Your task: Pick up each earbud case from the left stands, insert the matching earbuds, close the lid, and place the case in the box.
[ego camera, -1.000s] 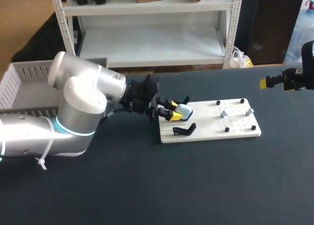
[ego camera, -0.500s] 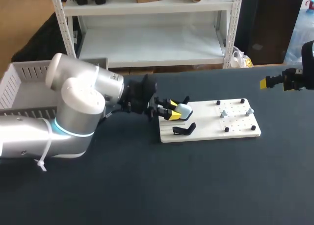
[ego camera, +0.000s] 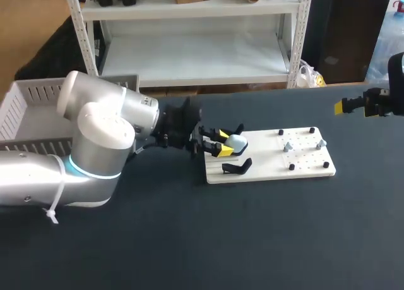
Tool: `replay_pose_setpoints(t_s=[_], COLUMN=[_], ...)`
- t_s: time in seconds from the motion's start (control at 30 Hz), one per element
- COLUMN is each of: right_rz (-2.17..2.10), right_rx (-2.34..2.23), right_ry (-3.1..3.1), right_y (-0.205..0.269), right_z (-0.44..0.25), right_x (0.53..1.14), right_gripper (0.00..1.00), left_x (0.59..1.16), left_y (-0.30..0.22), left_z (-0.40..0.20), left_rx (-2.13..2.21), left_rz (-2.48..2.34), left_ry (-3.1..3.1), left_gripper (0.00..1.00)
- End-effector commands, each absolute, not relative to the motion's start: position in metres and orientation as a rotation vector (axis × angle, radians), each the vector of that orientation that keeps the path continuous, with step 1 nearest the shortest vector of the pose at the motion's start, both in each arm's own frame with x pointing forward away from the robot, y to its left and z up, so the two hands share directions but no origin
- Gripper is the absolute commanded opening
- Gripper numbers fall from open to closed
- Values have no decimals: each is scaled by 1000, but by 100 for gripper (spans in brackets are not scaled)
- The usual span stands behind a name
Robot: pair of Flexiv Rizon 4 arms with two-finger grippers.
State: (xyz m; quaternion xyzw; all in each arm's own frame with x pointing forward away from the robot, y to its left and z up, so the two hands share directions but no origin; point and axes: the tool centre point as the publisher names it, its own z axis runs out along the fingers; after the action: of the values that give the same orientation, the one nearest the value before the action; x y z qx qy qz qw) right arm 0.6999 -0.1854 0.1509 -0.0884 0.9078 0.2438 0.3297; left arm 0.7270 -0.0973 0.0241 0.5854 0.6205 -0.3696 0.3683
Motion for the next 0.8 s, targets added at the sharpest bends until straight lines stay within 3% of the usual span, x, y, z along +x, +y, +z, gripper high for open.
replay_pose_setpoints(t_s=[0.03, 0.8], right_rz=[639, 639], right_rx=[-232, -232], right_ry=[2374, 2374], right_y=[-185, -185], right_z=[151, 151], right_x=[700, 700], right_gripper=[100, 100], left_x=[727, 730], left_y=[-99, -100], left_z=[21, 18], left_rx=[1489, 1493], left_rz=[-942, -941], left_ry=[1589, 1564], left_gripper=[36, 35])
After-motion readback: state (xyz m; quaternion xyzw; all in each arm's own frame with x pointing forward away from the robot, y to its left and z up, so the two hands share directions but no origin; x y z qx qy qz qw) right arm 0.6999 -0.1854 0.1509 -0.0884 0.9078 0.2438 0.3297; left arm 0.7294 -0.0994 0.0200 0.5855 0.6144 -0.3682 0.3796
